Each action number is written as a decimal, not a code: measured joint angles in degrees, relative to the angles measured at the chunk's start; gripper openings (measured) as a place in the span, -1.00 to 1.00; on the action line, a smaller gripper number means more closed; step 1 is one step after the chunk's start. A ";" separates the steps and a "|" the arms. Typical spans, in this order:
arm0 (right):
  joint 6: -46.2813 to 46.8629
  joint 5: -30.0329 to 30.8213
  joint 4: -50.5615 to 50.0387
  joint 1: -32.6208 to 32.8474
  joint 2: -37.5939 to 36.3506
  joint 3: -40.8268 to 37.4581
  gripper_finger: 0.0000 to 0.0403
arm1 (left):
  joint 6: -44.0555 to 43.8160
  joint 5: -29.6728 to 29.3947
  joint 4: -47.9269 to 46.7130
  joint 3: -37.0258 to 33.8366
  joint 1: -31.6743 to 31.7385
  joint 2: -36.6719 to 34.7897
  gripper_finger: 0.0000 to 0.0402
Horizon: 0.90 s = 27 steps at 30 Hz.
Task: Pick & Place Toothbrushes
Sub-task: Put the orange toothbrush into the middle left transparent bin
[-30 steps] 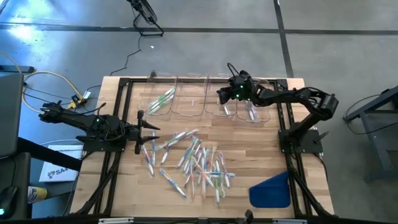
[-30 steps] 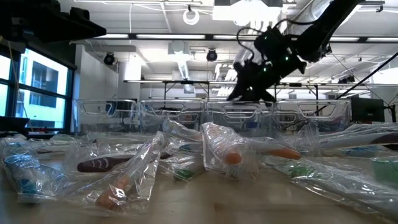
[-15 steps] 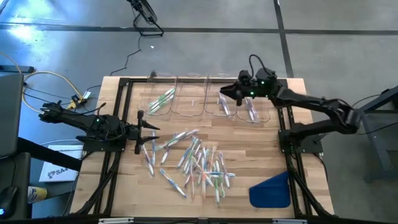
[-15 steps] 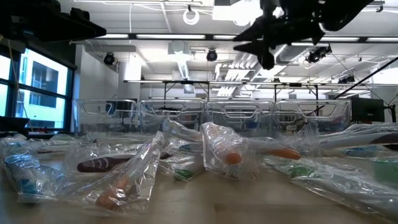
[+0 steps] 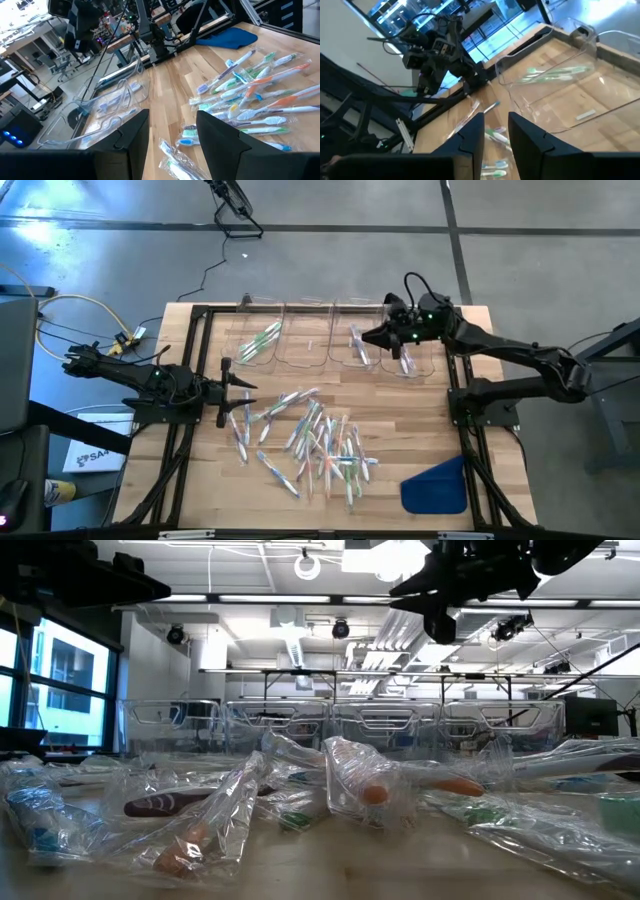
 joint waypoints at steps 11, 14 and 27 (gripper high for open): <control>-4.41 3.56 -0.30 5.49 -2.05 0.00 -0.97 | -5.27 0.00 2.37 0.00 0.00 0.02 -0.21; -4.49 7.33 -0.61 7.33 -3.69 0.00 -0.99 | -6.40 0.00 4.39 0.00 0.00 0.00 -0.21; -5.62 19.45 -3.82 13.91 -17.64 -7.71 -0.99 | -9.28 2.71 6.58 0.02 0.00 0.03 -0.21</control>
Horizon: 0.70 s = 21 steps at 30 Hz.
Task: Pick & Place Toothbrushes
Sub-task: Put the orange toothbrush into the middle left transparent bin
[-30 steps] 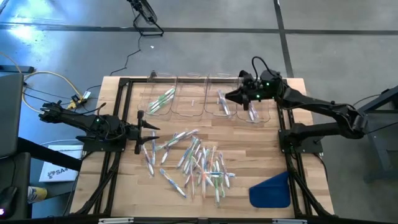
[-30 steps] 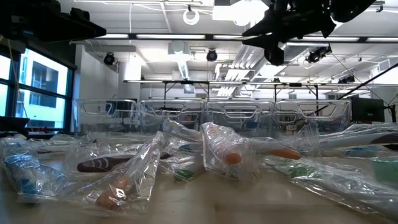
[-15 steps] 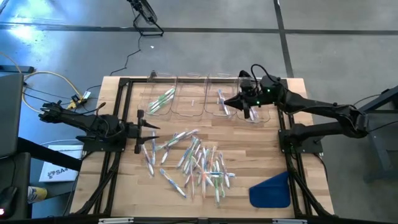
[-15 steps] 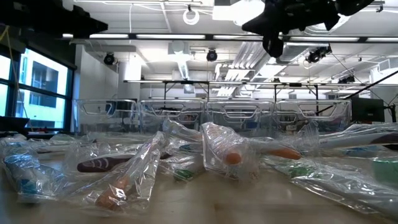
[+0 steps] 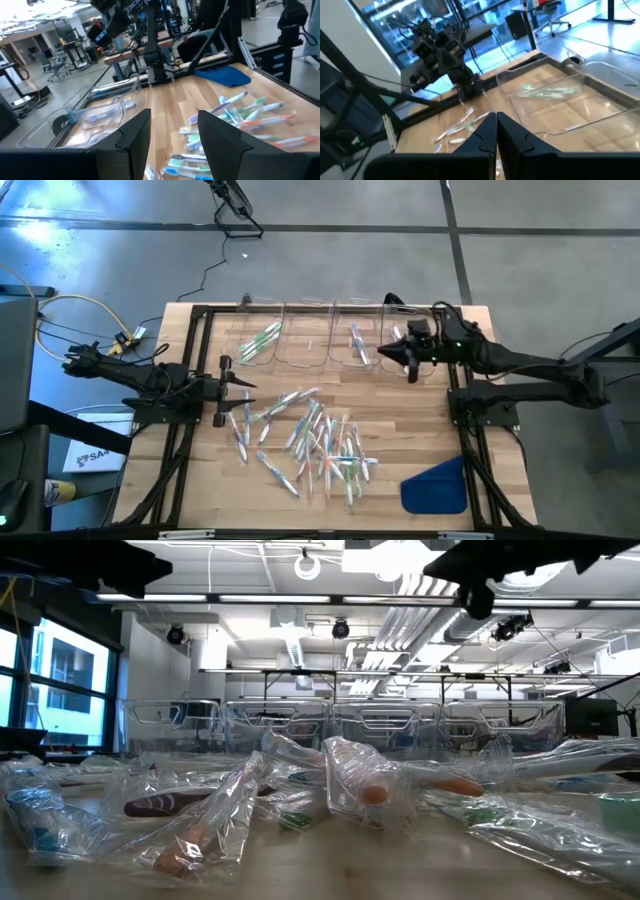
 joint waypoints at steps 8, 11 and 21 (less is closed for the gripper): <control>5.15 -1.97 8.75 0.64 -2.10 -9.34 -0.99 | 7.67 4.01 4.65 1.27 0.00 8.27 -0.21; 6.17 -0.73 11.26 1.22 -1.38 -11.37 -0.99 | 11.38 5.27 4.30 5.08 0.00 14.62 -0.21; 9.17 2.57 11.53 1.82 0.80 -12.50 -0.99 | 28.75 7.17 -13.51 25.76 0.02 38.08 -0.21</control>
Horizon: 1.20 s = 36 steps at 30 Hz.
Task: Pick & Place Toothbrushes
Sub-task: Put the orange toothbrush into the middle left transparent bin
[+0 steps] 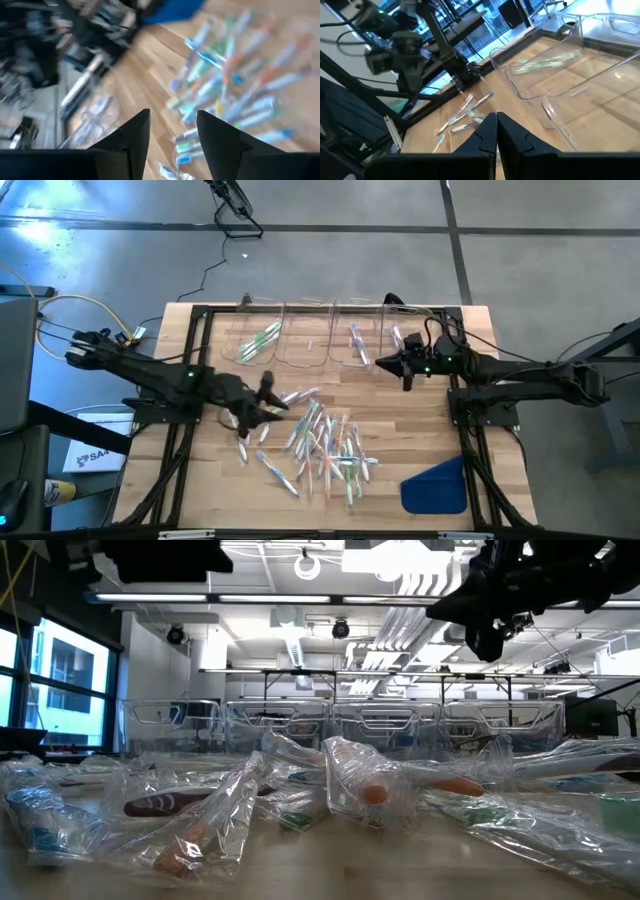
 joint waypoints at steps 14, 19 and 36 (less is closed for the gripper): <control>-0.02 0.00 0.00 0.00 0.57 0.00 -0.99 | 5.72 11.76 -8.56 13.97 0.00 21.01 -0.21; -0.02 0.02 0.02 0.00 0.57 0.00 -0.99 | 5.99 12.86 -11.48 17.45 0.94 25.72 -0.21; -0.47 0.18 -0.41 0.00 0.57 0.04 -0.99 | 9.04 20.54 -12.27 21.67 6.91 34.96 -0.21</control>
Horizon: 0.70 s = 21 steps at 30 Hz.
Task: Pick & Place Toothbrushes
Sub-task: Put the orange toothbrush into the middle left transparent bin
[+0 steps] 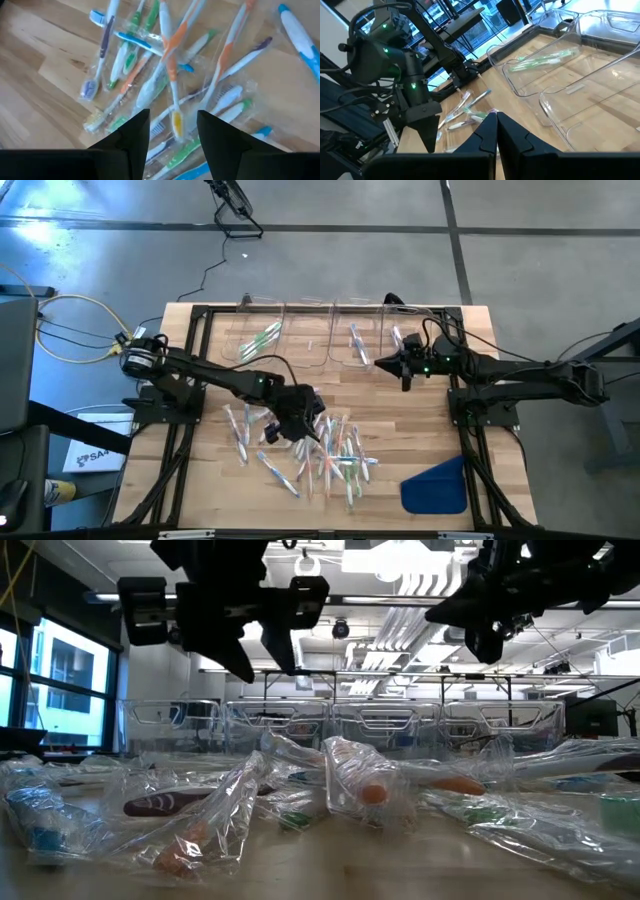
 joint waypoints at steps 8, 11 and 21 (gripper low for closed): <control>-1.09 0.03 -0.02 0.00 0.00 0.00 -0.99 | 0.02 0.77 1.35 -0.02 0.39 4.73 -0.21; -1.14 0.09 0.01 0.00 -0.02 0.00 -0.99 | -0.03 0.75 3.29 -0.02 0.30 5.82 -0.21; -1.52 1.79 -0.05 -0.02 0.00 0.01 -0.99 | -0.61 1.52 4.07 -0.02 0.24 6.05 -0.21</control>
